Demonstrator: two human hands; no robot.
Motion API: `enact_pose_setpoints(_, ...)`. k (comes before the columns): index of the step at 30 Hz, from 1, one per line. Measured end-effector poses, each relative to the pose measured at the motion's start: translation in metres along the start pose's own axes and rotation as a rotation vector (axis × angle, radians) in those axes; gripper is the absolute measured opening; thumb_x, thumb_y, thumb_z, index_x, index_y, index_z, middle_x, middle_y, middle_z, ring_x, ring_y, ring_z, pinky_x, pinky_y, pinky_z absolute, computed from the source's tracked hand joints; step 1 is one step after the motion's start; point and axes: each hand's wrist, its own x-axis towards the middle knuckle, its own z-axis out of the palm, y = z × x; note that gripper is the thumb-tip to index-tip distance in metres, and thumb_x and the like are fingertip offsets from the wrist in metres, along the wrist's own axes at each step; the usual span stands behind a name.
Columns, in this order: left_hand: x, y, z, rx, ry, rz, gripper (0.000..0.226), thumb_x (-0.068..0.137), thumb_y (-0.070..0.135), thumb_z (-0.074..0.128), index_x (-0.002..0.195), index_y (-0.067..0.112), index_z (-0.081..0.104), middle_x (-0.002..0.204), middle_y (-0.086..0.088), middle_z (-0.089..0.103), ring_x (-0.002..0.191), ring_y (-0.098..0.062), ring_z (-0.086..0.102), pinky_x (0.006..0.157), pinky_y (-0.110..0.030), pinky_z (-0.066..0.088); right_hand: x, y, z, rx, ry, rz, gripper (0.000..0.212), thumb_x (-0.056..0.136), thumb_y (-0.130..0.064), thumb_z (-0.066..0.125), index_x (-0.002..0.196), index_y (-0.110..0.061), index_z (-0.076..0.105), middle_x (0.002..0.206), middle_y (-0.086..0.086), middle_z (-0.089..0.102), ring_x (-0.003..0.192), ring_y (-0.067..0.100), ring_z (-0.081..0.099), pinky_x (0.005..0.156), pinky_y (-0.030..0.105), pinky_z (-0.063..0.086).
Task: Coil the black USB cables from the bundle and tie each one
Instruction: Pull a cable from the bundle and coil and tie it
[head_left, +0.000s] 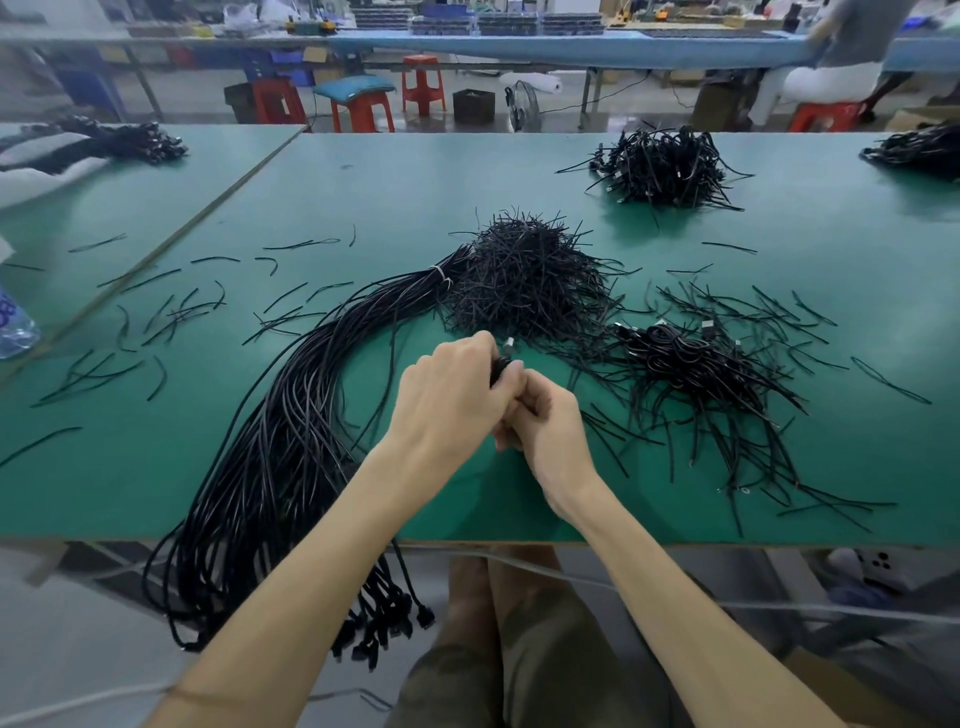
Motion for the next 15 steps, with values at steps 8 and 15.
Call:
enact_pose_setpoints(8,0.013,-0.014,-0.016,-0.520,-0.256,-0.198,0.015,0.097,0.020,0.057,0.106,0.028,0.066,0.059,-0.008,0.069,0.046,-0.029,0.070,0.046,-0.030,0.056,0.001,0.002,0.000,-0.051,-0.033,-0.001,0.026,0.097,0.010,0.051,0.076,-0.005,0.051,0.062,0.012,0.057,0.053,0.022,0.049,0.054,0.028,0.043)
enact_pose_setpoints(15,0.018,-0.026,-0.018,-0.710,-0.504,-0.152,0.018,0.106,0.018,0.055,0.105,0.002,0.063,0.058,-0.004,0.067,0.046,-0.027,0.067,0.047,-0.032,0.056,0.001,0.003,-0.003,0.002,0.017,0.034,0.024,0.100,0.006,0.051,0.078,-0.004,0.053,0.059,0.001,0.059,0.048,0.011,0.048,0.050,0.019,0.039)
